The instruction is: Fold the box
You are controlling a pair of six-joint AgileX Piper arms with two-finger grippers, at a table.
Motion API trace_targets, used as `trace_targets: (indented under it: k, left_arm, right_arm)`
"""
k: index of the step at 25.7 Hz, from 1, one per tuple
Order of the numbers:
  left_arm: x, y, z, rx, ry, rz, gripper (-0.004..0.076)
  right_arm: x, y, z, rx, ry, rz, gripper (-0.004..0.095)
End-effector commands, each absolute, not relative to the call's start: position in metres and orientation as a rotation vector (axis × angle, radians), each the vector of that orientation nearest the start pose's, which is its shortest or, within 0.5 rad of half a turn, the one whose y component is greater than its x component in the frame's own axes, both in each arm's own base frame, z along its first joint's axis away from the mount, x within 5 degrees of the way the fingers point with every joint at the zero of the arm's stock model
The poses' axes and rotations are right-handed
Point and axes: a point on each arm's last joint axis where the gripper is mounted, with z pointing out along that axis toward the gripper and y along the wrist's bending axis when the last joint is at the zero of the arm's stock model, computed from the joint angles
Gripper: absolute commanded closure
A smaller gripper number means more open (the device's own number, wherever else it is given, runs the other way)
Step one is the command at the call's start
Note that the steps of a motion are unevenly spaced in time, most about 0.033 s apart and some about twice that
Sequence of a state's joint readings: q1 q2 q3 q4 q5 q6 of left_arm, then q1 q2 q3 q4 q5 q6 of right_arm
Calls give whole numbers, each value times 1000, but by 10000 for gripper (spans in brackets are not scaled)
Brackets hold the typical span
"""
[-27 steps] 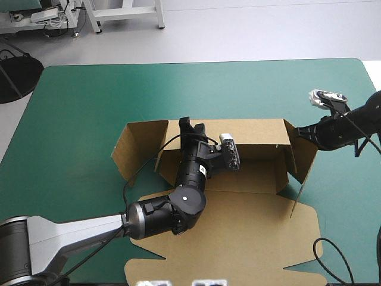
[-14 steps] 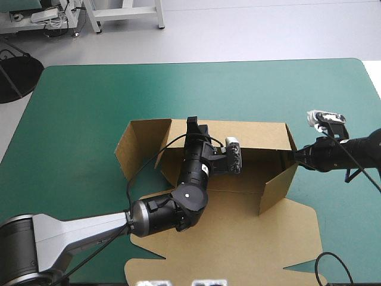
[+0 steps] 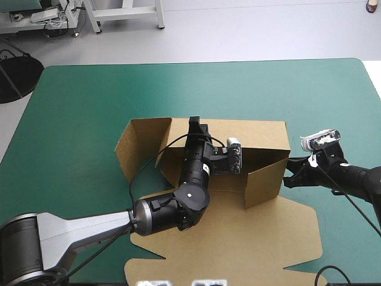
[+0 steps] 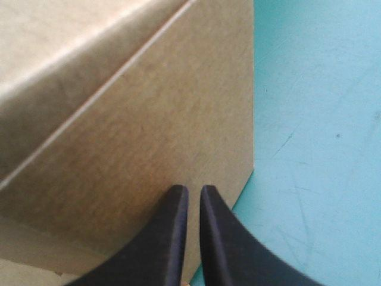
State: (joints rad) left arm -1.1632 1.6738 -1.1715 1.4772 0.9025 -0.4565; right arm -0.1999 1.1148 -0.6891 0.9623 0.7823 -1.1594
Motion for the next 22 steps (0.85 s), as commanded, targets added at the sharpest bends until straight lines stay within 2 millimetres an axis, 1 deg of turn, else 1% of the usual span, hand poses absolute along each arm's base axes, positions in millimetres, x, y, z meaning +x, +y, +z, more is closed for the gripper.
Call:
trace_targets:
  k: [1,4,5,7,8,12,15,19,21,22]
  left_arm:
    - [203,-293,298,1351,1473,741,732]
    - [204,-293,298,1351,1473,743,732]
    - [206,-291,298,1347,1478,747,732]
    - [211,-287,298,1329,1497,769,732]
    - [213,-285,298,1325,1505,772,732]
    - [218,-282,298,1333,1504,785,732]
    - [217,-285,297,1362,1481,761,732]
    - [216,-288,297,1384,1460,730,732]
    - [216,-289,296,1389,1455,719,732]
    - [216,-290,296,1396,1448,706,732]
  right_arm:
    - [205,15,285,-536,2198,475,574]
    - [202,17,285,-606,2185,471,418]
    - [200,17,285,-633,2190,470,389]
    - [193,18,285,-700,2201,449,385]
    - [192,18,286,-707,2201,438,385]
    - [183,19,294,-706,2174,406,385]
    - [178,21,299,-703,2158,418,385]
    - [178,21,299,-692,2152,417,385]
    - [181,19,300,-661,2137,389,385]
    - [185,20,302,-634,2113,407,384]
